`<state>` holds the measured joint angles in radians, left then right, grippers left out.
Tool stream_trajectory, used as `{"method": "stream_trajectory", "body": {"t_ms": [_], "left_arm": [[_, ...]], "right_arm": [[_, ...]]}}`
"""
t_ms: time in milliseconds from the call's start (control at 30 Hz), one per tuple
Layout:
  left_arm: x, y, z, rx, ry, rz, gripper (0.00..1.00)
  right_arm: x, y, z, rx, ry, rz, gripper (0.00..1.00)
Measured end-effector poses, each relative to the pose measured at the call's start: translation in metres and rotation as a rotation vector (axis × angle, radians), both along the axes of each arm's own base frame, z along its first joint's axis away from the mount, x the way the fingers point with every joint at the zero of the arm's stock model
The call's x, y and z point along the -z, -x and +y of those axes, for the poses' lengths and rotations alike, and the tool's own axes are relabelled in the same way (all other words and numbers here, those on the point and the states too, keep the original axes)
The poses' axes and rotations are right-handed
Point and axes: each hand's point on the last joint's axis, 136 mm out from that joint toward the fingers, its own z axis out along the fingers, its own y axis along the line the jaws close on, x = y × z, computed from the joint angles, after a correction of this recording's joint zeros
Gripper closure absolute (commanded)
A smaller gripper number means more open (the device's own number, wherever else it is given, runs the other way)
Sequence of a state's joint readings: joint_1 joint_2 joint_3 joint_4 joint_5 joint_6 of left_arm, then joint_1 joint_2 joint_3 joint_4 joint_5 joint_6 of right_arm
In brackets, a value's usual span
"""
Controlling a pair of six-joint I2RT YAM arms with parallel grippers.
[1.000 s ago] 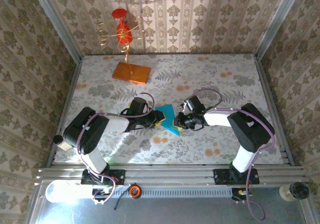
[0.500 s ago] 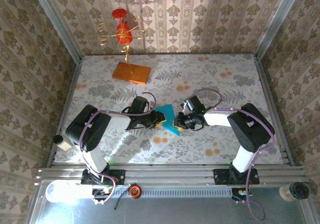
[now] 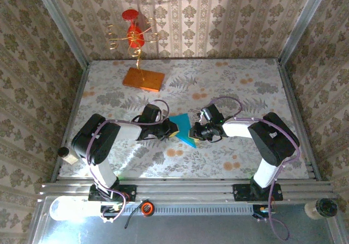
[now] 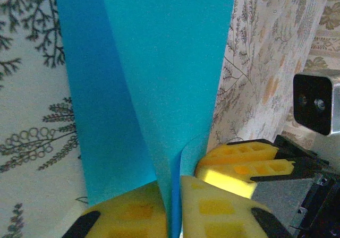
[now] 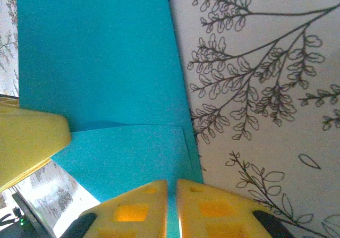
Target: Fold a paper plane with a square sheet of paper (pick it up from the middle)
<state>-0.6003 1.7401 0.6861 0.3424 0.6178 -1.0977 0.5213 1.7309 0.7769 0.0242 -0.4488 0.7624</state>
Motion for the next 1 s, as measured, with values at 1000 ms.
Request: {"method": "stream_trajectory", "body": {"t_ms": [1000], "left_arm": [[-0.02,-0.007,0.0,-0.023,-0.114,-0.035,0.99]], "right_arm": [[-0.062,0.026,-0.023,-0.269,0.501,-0.517,0.51]]}}
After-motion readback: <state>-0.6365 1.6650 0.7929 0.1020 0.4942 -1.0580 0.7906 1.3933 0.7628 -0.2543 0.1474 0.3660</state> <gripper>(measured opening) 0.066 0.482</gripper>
